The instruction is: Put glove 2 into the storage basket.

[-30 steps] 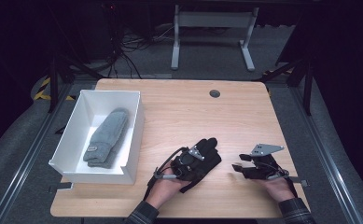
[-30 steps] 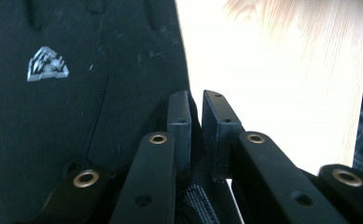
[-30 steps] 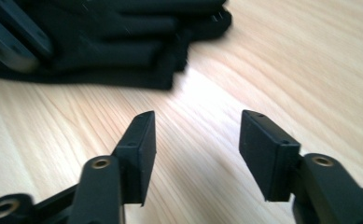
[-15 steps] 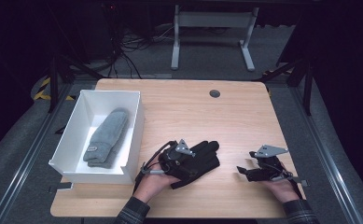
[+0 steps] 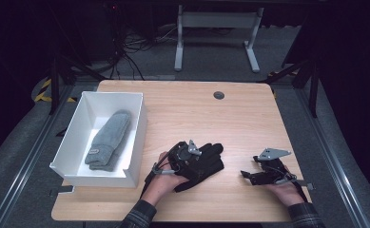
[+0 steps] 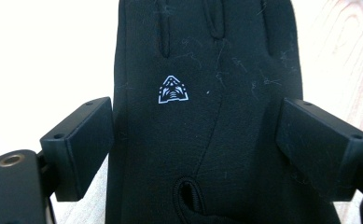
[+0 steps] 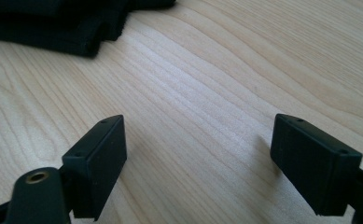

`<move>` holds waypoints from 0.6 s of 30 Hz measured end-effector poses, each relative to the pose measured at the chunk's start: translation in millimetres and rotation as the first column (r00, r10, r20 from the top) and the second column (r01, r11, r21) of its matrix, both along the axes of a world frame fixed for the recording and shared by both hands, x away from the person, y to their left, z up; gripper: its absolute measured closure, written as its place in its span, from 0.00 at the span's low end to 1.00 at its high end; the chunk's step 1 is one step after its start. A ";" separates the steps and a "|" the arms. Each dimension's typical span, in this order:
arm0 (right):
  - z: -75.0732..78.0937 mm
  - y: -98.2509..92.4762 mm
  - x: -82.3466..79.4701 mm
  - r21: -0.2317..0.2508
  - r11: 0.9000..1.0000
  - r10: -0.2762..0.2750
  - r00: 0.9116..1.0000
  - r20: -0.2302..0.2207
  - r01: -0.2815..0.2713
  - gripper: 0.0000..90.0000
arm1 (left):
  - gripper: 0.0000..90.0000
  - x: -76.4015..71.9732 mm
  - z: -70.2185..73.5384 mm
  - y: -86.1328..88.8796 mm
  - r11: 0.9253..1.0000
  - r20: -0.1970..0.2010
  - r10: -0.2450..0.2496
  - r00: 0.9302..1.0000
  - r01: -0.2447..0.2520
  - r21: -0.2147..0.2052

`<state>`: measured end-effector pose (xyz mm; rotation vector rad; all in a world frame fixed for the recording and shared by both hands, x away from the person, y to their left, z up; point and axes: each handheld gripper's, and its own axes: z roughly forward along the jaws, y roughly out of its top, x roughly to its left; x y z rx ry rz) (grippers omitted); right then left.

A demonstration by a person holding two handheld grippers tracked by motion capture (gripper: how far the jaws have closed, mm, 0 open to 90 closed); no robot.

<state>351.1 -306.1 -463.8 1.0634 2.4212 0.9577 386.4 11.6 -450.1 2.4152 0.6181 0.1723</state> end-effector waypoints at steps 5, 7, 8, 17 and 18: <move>0.0 0.0 -0.1 0.001 1.000 0.000 1.000 0.000 0.000 0.22 | 0.15 1.9 -4.9 0.2 1.000 -0.008 -0.004 1.000 0.004 0.000; 0.0 0.1 -0.2 0.001 1.000 0.000 1.000 0.000 0.000 0.22 | 0.15 2.8 -6.4 0.7 1.000 -0.012 -0.007 1.000 0.006 -0.006; 0.0 0.1 -0.2 0.001 1.000 0.000 1.000 0.001 0.000 0.22 | 0.15 3.2 -6.8 0.8 1.000 -0.010 -0.009 1.000 0.009 -0.002; -0.1 0.3 -0.1 0.002 1.000 -0.002 1.000 0.002 0.002 0.22 | 0.14 5.3 -10.4 2.8 1.000 -0.053 0.008 0.999 -0.009 -0.024; -0.1 0.3 -0.2 0.002 1.000 -0.002 1.000 0.002 0.002 0.22 | 0.15 5.8 -10.3 2.9 1.000 -0.047 -0.002 0.999 0.001 -0.022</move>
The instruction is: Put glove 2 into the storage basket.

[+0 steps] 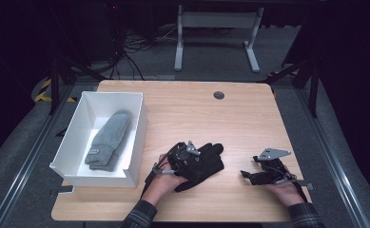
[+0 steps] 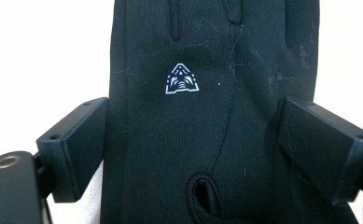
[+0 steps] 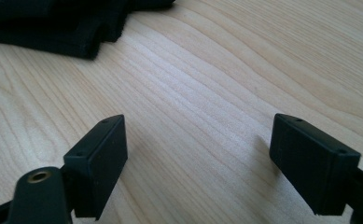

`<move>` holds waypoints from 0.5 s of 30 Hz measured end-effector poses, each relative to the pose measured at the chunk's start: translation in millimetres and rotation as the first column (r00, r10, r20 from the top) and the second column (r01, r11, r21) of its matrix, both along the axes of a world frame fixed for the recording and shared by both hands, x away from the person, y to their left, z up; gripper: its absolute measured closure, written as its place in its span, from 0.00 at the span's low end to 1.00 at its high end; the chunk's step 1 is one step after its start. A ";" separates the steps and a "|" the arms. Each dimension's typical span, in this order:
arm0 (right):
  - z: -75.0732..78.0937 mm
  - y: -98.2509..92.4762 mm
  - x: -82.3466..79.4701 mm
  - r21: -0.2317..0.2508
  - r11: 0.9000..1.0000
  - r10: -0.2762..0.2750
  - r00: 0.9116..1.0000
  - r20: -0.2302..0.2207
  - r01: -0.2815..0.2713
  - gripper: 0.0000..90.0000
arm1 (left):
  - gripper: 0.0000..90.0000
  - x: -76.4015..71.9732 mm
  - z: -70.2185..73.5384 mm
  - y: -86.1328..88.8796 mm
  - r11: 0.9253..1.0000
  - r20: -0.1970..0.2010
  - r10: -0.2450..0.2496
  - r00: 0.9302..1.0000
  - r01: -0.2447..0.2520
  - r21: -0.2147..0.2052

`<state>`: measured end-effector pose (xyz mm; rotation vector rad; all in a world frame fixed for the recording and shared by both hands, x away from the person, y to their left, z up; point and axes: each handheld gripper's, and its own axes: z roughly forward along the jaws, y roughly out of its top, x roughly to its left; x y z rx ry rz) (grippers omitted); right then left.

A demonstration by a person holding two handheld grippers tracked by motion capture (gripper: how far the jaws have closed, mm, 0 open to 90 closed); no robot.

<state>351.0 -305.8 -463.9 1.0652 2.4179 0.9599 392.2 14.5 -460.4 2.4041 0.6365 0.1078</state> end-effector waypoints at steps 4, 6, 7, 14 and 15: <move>0.0 -0.1 0.2 0.000 1.000 0.001 1.000 0.001 -0.001 0.22 | 0.22 -2.1 1.6 -0.4 1.000 -0.005 -0.015 1.000 0.015 -0.003; 0.0 -0.1 0.1 0.000 1.000 0.001 1.000 0.002 -0.001 0.22 | 0.30 -3.6 3.5 -0.1 0.999 -0.006 -0.043 0.999 0.043 -0.004; 0.0 -0.1 0.1 0.000 1.000 0.001 1.000 0.001 -0.001 0.22 | 0.37 -5.0 4.7 -0.3 0.998 -0.008 -0.056 0.998 0.056 -0.006; -0.2 -0.3 0.0 0.002 1.000 0.003 1.000 0.003 -0.003 0.22 | 0.66 -7.1 7.3 -0.9 0.997 -0.064 -0.076 0.995 0.074 -0.028; -0.3 -0.5 0.0 0.001 1.000 0.005 1.000 0.005 -0.005 0.22 | 0.67 -7.3 7.0 -0.7 0.997 -0.063 -0.077 0.995 0.075 -0.033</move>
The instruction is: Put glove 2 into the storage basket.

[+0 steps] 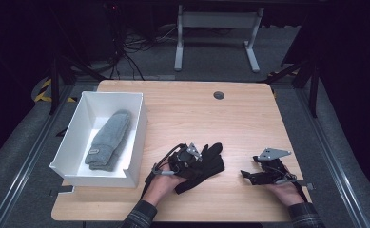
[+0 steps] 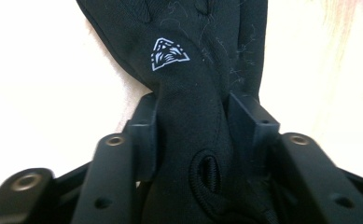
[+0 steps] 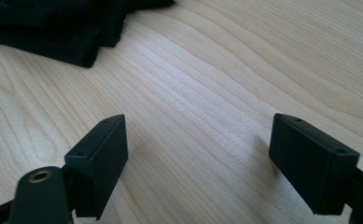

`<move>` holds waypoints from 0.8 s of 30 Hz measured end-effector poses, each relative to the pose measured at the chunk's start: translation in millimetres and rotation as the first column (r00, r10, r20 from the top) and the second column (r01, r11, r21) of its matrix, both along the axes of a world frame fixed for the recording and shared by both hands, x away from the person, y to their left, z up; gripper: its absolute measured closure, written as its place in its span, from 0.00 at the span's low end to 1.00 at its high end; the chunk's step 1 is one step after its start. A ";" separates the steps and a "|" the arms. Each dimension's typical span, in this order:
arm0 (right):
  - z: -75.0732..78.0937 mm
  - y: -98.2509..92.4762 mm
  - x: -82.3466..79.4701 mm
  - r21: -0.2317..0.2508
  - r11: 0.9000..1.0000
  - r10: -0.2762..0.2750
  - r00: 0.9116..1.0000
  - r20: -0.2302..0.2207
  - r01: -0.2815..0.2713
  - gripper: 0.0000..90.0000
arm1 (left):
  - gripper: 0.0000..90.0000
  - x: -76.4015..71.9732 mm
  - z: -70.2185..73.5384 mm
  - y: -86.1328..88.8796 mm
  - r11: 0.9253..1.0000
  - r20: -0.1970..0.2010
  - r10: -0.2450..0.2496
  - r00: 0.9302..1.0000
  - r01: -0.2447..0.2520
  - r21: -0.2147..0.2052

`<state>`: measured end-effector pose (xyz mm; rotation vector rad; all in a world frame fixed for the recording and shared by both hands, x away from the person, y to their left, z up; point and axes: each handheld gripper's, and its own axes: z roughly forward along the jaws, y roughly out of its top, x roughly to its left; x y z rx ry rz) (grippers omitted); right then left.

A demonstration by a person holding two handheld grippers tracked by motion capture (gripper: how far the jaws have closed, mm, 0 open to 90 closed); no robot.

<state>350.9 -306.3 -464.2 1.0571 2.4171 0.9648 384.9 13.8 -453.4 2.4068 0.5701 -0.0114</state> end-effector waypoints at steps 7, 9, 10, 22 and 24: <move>-2.2 -1.0 -0.6 0.016 1.000 0.004 1.000 0.016 -0.004 0.21 | 0.72 2.2 -1.3 3.5 0.999 -0.016 -0.020 1.000 0.020 -0.028; -3.6 -1.2 -1.0 0.027 1.000 0.004 1.000 0.026 -0.005 0.20 | 0.73 2.0 0.1 3.3 1.000 -0.018 -0.018 1.000 0.017 -0.022; -4.5 -1.4 -1.1 0.031 1.000 0.005 0.999 0.032 -0.006 0.19 | 0.74 2.3 0.7 3.4 1.000 -0.021 -0.015 1.000 0.014 -0.022; -5.4 -1.3 -1.2 0.035 0.999 0.005 0.999 0.037 -0.006 0.18 | 0.76 0.1 17.0 4.7 0.999 -0.018 0.031 0.999 -0.031 -0.009; -5.5 -1.3 -1.2 0.035 0.999 0.005 0.999 0.037 -0.006 0.18 | 0.76 -0.1 23.2 6.9 0.999 -0.013 0.040 0.999 -0.040 -0.022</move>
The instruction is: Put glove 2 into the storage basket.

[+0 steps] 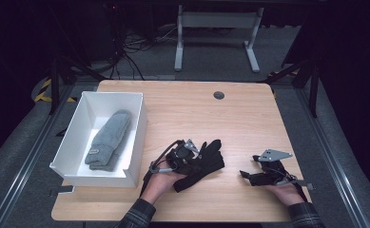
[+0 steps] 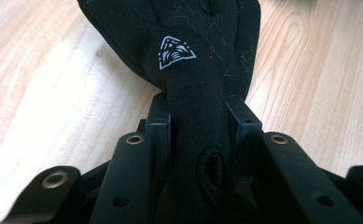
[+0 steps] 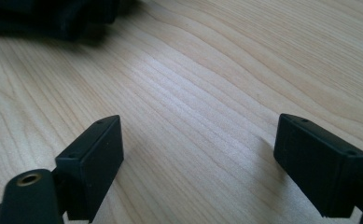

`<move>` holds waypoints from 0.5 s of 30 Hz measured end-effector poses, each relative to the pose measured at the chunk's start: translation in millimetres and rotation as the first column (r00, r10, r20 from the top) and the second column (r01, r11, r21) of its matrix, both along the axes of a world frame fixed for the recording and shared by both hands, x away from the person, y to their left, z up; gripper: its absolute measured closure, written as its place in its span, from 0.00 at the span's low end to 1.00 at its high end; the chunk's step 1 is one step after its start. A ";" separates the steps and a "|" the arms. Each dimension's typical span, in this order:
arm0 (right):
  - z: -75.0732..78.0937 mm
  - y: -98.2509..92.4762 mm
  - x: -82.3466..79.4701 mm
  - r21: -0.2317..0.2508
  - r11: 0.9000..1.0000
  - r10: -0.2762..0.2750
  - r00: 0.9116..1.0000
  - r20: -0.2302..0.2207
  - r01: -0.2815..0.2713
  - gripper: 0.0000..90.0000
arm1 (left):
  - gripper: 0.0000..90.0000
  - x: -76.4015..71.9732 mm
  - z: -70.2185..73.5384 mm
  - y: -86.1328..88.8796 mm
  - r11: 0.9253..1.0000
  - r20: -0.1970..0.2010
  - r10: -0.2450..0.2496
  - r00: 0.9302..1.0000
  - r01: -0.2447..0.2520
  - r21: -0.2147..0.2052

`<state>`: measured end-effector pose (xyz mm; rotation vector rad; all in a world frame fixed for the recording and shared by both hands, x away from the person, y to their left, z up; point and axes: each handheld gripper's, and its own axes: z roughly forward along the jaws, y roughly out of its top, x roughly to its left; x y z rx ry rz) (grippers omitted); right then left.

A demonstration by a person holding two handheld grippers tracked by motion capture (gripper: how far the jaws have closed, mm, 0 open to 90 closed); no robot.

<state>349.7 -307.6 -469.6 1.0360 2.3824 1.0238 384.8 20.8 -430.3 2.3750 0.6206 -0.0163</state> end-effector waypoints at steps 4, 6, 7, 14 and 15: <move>0.0 0.0 0.0 0.000 1.000 0.000 1.000 0.000 0.000 0.18 | 0.76 -0.3 8.9 3.8 1.000 0.012 0.011 1.000 -0.011 -0.009; 0.0 0.0 0.0 0.000 1.000 0.000 1.000 0.000 0.000 0.18 | 0.76 0.1 16.6 6.7 1.000 0.015 0.014 1.000 -0.013 -0.019; 0.0 0.0 0.0 0.000 1.000 0.000 1.000 0.000 0.000 0.18 | 0.76 0.2 19.1 7.5 1.000 0.013 0.015 1.000 -0.015 -0.021; -0.3 0.5 0.4 0.003 1.000 0.004 1.000 0.000 -0.004 0.17 | 0.76 -1.1 43.3 12.8 0.999 0.020 0.040 0.999 -0.040 -0.025; -0.3 0.5 0.4 0.002 1.000 0.004 1.000 -0.001 -0.004 0.17 | 0.76 -1.1 46.7 14.0 0.999 0.024 0.043 0.999 -0.043 -0.025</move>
